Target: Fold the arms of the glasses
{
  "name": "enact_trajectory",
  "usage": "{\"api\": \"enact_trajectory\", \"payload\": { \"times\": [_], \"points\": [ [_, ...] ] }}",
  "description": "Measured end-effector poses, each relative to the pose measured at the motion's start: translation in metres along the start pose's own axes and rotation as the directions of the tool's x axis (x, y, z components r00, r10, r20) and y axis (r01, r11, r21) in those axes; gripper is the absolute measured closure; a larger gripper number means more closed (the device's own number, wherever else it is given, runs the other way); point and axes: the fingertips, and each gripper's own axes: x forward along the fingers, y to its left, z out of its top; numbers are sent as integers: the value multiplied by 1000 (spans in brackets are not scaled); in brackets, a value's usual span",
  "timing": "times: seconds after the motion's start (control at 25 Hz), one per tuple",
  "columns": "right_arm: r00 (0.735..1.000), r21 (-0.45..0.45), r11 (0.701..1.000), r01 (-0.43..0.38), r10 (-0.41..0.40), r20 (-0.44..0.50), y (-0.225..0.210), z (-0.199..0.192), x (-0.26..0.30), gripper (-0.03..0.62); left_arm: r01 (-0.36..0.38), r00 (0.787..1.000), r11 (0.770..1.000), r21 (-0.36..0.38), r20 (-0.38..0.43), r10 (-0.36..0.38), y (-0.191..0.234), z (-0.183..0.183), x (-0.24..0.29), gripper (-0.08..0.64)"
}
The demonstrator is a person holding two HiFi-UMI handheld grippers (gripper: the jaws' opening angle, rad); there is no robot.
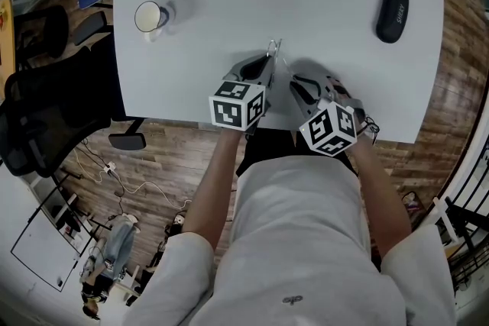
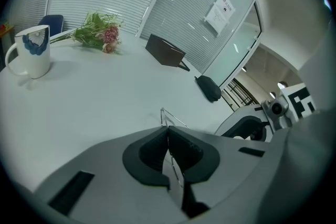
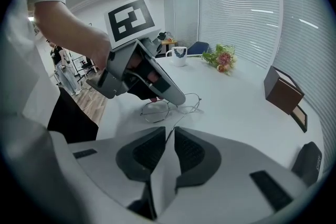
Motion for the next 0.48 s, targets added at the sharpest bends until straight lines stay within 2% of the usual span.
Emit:
{"api": "enact_trajectory", "payload": {
  "times": [0.48],
  "points": [
    [999, -36, 998, -43, 43, -3, 10, 5, 9, 515, -2, 1000, 1000, -17, 7, 2, 0, 1, 2, 538]
  ]
}}
